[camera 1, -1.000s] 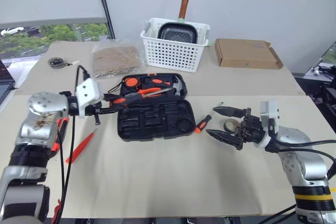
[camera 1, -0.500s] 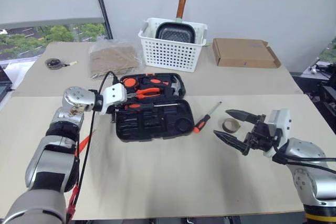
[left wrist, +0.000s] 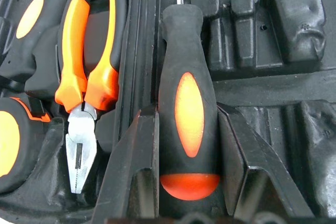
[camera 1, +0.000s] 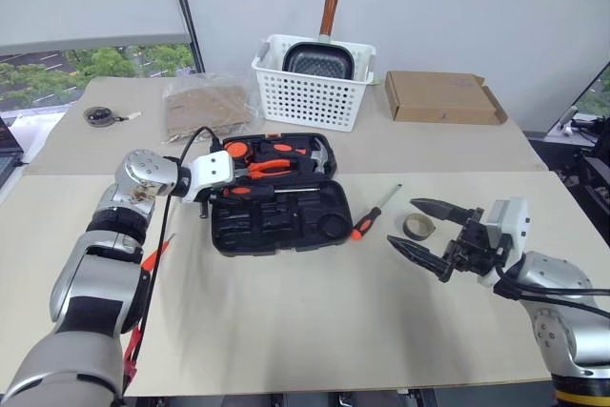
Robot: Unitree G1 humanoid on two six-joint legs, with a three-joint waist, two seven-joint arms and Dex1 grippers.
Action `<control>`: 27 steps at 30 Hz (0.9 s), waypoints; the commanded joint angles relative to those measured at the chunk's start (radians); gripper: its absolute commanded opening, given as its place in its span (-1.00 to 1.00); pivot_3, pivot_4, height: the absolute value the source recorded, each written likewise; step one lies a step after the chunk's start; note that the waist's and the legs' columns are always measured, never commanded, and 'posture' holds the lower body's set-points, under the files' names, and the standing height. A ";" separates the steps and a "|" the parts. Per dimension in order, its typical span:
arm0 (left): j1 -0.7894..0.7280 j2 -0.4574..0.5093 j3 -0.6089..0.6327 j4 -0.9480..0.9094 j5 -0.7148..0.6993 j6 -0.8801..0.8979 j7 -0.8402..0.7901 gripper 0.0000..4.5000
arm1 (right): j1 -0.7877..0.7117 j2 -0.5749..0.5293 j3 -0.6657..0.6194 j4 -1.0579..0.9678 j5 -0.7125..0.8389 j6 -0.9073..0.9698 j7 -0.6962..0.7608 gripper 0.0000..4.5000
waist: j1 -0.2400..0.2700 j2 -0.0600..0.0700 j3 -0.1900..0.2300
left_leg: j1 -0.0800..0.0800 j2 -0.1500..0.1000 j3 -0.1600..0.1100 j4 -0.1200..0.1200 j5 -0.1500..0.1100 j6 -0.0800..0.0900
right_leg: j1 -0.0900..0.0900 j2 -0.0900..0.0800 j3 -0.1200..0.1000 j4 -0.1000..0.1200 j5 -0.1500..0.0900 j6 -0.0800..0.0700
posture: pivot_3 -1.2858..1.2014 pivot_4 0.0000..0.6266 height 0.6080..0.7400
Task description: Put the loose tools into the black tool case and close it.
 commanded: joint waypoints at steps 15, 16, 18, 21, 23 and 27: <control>-0.064 0.009 0.031 0.026 0.017 -0.025 0.060 0.98 | -0.004 -0.001 -0.008 -0.030 0.002 -0.028 -0.004 1.00 | 0.000 0.001 0.000 | 0.001 0.000 0.000 0.002 0.000 0.001 | 0.000 -0.001 0.000 0.002 0.000 0.000 | 0.03 -0.52 0.39; -0.065 0.010 0.054 0.000 -0.019 -0.010 0.025 0.98 | -0.002 -0.001 -0.009 -0.031 0.002 -0.027 -0.005 1.00 | -0.001 0.001 0.000 | 0.000 0.000 0.000 0.002 0.000 0.001 | 0.000 -0.001 0.001 0.002 0.000 0.000 | 0.03 -0.52 0.39; -0.059 0.008 0.104 -0.076 -0.107 0.048 -0.058 0.98 | 0.002 -0.004 -0.012 -0.035 0.003 -0.026 -0.005 1.00 | -0.001 0.000 0.000 | -0.001 0.000 0.000 0.002 0.000 0.001 | -0.001 0.000 0.001 0.002 0.000 0.000 | 0.03 -0.52 0.39; -0.041 -0.012 0.159 -0.182 -0.200 0.173 -0.086 0.98 | 0.005 -0.005 -0.014 -0.038 0.005 -0.024 -0.006 1.00 | 0.001 0.000 0.000 | -0.004 0.000 0.000 0.002 0.000 0.000 | -0.003 0.000 0.000 0.002 0.000 0.000 | 0.03 -0.52 0.39; -0.022 -0.029 0.182 -0.239 -0.228 0.239 -0.054 0.75 | 0.007 -0.004 -0.012 -0.039 0.004 -0.024 -0.007 1.00 | 0.003 0.001 0.000 | -0.004 -0.001 0.000 0.003 0.001 -0.002 | -0.002 -0.001 -0.001 0.002 0.000 0.000 | 0.03 -0.52 0.39; 0.086 -0.116 0.184 -0.358 -0.226 0.360 0.103 0.10 | 0.002 0.004 0.001 -0.034 0.000 -0.026 -0.010 1.00 | 0.002 0.002 -0.001 | -0.002 -0.002 0.000 0.005 -0.001 0.003 | 0.002 -0.002 0.001 0.000 0.001 0.003 | 0.03 -0.52 0.39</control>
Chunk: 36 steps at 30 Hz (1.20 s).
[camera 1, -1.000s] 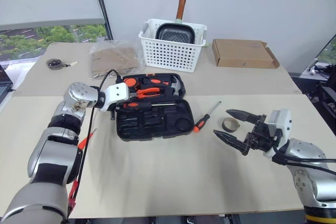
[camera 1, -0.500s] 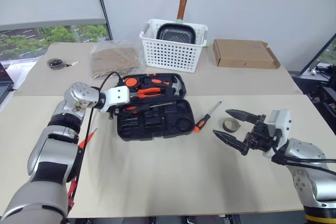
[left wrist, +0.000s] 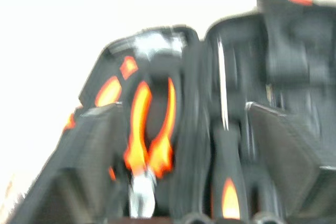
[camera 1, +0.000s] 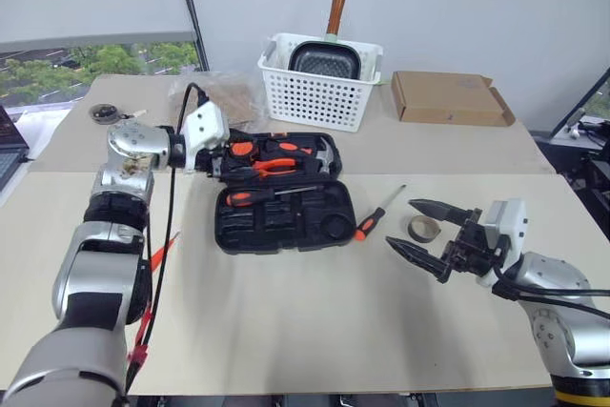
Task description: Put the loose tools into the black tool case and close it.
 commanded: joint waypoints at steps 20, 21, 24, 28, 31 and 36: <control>0.221 -0.161 -0.172 -0.025 0.169 0.251 0.325 -0.97 | 0.018 -0.004 -0.007 -0.042 -0.004 -0.019 -0.008 1.00 | -0.001 0.008 -0.008 | 0.011 0.001 -0.003 0.000 0.000 -0.002 | 0.010 -0.003 0.000 0.002 0.000 0.001 | 0.03 -0.52 0.39; 0.224 -0.162 -0.169 -0.027 0.170 0.242 0.336 -0.97 | 0.020 -0.006 -0.005 -0.043 -0.009 -0.013 -0.014 1.00 | -0.001 0.009 -0.009 | 0.012 0.001 -0.003 0.000 -0.001 -0.003 | 0.010 -0.003 0.000 0.002 0.000 0.001 | 0.03 -0.52 0.39; 0.217 -0.165 -0.118 -0.051 0.131 0.218 0.365 -0.97 | 0.006 -0.001 -0.004 -0.037 -0.034 0.034 -0.087 1.00 | -0.001 0.010 -0.010 | 0.012 0.001 -0.003 0.000 -0.001 -0.003 | 0.010 -0.004 0.000 0.002 0.000 0.001 | 0.03 -0.52 0.39; 0.234 -0.155 -0.031 -0.193 0.024 0.187 0.334 -0.97 | -0.035 0.027 0.018 -0.033 -0.077 0.120 -0.224 1.00 | -0.004 0.009 -0.010 | 0.010 0.001 -0.003 0.000 -0.001 -0.002 | 0.008 -0.004 0.000 0.002 0.000 0.001 | 0.03 -0.52 0.39; 0.270 -0.138 0.046 -0.361 -0.098 0.221 0.288 -0.97 | -0.083 0.065 0.064 -0.029 -0.116 0.235 -0.347 1.00 | -0.005 0.008 -0.009 | 0.003 0.001 -0.002 0.000 0.001 -0.001 | 0.000 -0.004 0.001 0.004 0.001 0.000 | 0.03 -0.52 0.39; 0.393 -0.005 0.103 -0.742 -0.331 0.451 0.123 -0.97 | -0.213 0.171 0.115 0.009 -0.152 0.472 -0.563 1.00 | -0.008 0.007 -0.009 | -0.003 0.001 -0.002 0.000 0.007 -0.011 | -0.006 -0.003 0.000 0.008 0.004 -0.009 | 0.03 -0.52 0.39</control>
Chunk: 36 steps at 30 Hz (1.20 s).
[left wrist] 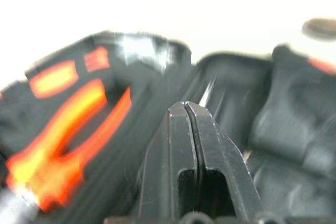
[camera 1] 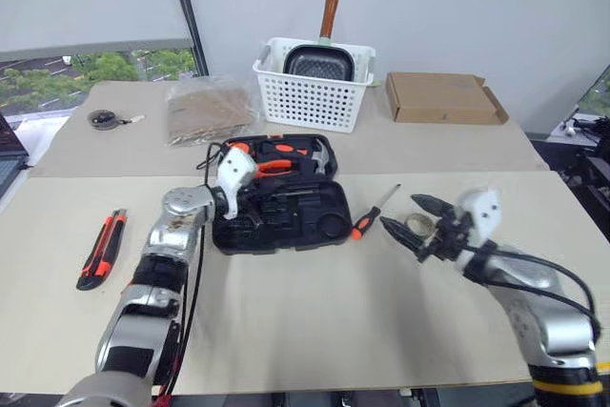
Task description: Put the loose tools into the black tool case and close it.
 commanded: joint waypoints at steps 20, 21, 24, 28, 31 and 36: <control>0.296 0.434 0.121 -0.792 -0.469 0.542 -0.138 -0.97 | -0.370 0.228 0.061 0.223 -0.117 0.550 -0.425 1.00 | -0.008 0.001 0.000 | 0.003 0.000 -0.004 -0.002 -0.002 0.003 | 0.003 0.006 0.001 0.000 -0.008 0.007 | 0.03 -0.52 0.39; 0.300 0.439 0.121 -0.791 -0.462 0.538 -0.134 -0.99 | -0.374 0.228 0.064 0.234 -0.121 0.545 -0.421 0.88 | -0.010 0.001 0.000 | 0.003 0.000 -0.004 -0.002 -0.002 0.003 | 0.003 0.006 0.001 0.000 -0.008 0.007 | 0.03 -0.52 0.39; 0.289 0.434 0.122 -0.768 -0.422 0.524 -0.069 -1.00 | -0.378 0.214 0.084 0.254 -0.136 0.529 -0.402 0.51 | -0.009 0.001 0.000 | 0.004 0.000 -0.004 -0.004 -0.001 0.002 | 0.003 0.007 0.002 0.000 -0.008 0.006 | 0.03 -0.52 0.39; 0.298 0.446 0.112 -0.755 -0.378 0.501 -0.028 -0.70 | -0.378 0.199 0.108 0.266 -0.152 0.515 -0.381 -0.09 | -0.006 0.001 0.000 | 0.004 0.000 -0.005 -0.004 -0.001 0.002 | 0.004 0.007 0.002 0.000 -0.008 0.006 | 0.03 -0.52 0.39; 0.312 0.450 0.109 -0.763 -0.378 0.498 -0.030 -0.22 | -0.374 0.188 0.130 0.272 -0.167 0.499 -0.367 -0.52 | -0.005 0.001 0.000 | 0.004 -0.001 -0.005 -0.004 -0.001 0.002 | 0.004 0.007 0.002 0.000 -0.008 0.006 | 0.03 -0.52 0.39; 0.319 0.453 0.126 -0.794 -0.420 0.515 -0.032 0.61 | -0.373 0.189 0.135 0.288 -0.184 0.482 -0.351 -1.00 | -0.007 0.001 0.000 | 0.004 0.000 -0.005 -0.005 -0.001 0.001 | 0.003 0.008 0.002 0.000 -0.009 0.005 | 0.03 -0.52 0.39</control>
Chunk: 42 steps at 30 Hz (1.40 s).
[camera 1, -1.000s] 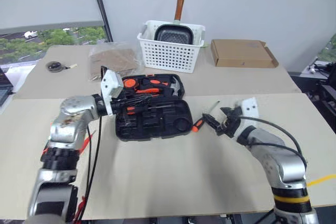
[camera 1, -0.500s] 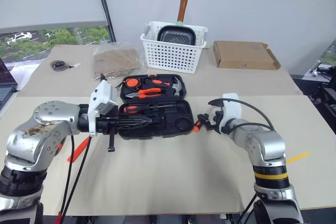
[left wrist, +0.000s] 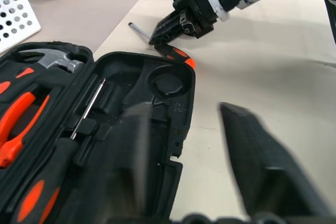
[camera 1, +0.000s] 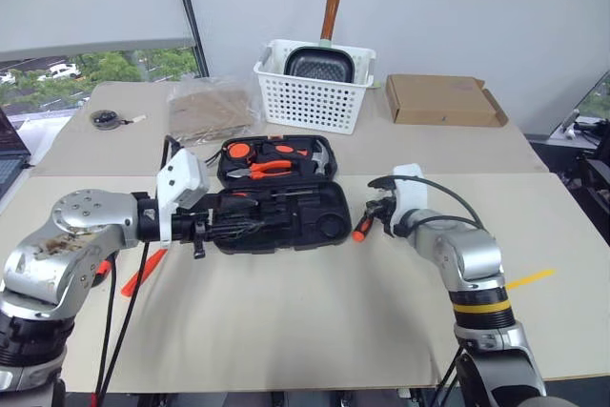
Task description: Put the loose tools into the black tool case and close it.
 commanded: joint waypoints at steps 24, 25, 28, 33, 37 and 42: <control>0.012 -0.018 0.014 -0.089 -0.036 -0.015 0.066 1.00 | -0.115 0.064 -0.139 0.285 -0.009 -0.034 -0.026 -0.05 | -0.004 0.000 0.000 | 0.002 0.002 -0.001 0.000 -0.001 -0.008 | 0.001 0.004 0.003 0.000 0.000 0.000 | 0.03 -0.52 0.39; 0.007 -0.023 0.008 -0.083 -0.031 -0.020 0.067 1.00 | -0.143 0.082 -0.175 0.318 0.013 -0.017 -0.029 -0.05 | -0.004 0.000 0.000 | 0.002 0.002 -0.001 0.000 -0.001 -0.009 | 0.001 0.005 0.003 0.000 0.000 0.000 | 0.03 -0.52 0.39; -0.002 -0.035 -0.006 -0.072 -0.022 -0.034 0.071 1.00 | -0.204 0.107 -0.241 0.399 0.046 0.012 -0.037 -0.05 | -0.006 0.000 0.000 | 0.002 0.002 -0.002 0.000 0.000 -0.010 | 0.001 0.006 0.003 0.001 0.000 0.000 | 0.03 -0.52 0.39; -0.005 -0.044 -0.018 -0.064 -0.009 -0.051 0.073 1.00 | -0.242 0.089 -0.228 0.524 0.024 0.000 -0.016 -0.05 | -0.014 0.000 0.000 | 0.002 0.002 -0.002 -0.001 0.001 -0.009 | 0.001 0.006 0.004 0.002 0.000 0.000 | 0.03 -0.52 0.39; 0.003 -0.046 -0.014 -0.062 0.000 -0.060 0.071 1.00 | -0.257 0.079 -0.177 0.584 0.008 -0.004 0.025 -0.52 | -0.015 0.000 0.000 | 0.002 0.002 -0.003 -0.001 0.004 -0.004 | 0.001 0.006 0.004 0.001 0.000 0.000 | 0.03 -0.52 0.39; 0.017 -0.042 0.002 -0.069 0.002 -0.060 0.072 1.00 | -0.277 0.067 -0.146 0.612 -0.004 -0.016 0.062 -0.98 | -0.020 -0.001 0.000 | 0.002 0.003 -0.003 -0.002 0.002 -0.006 | 0.001 0.006 0.004 0.001 0.000 0.000 | 0.03 -0.52 0.39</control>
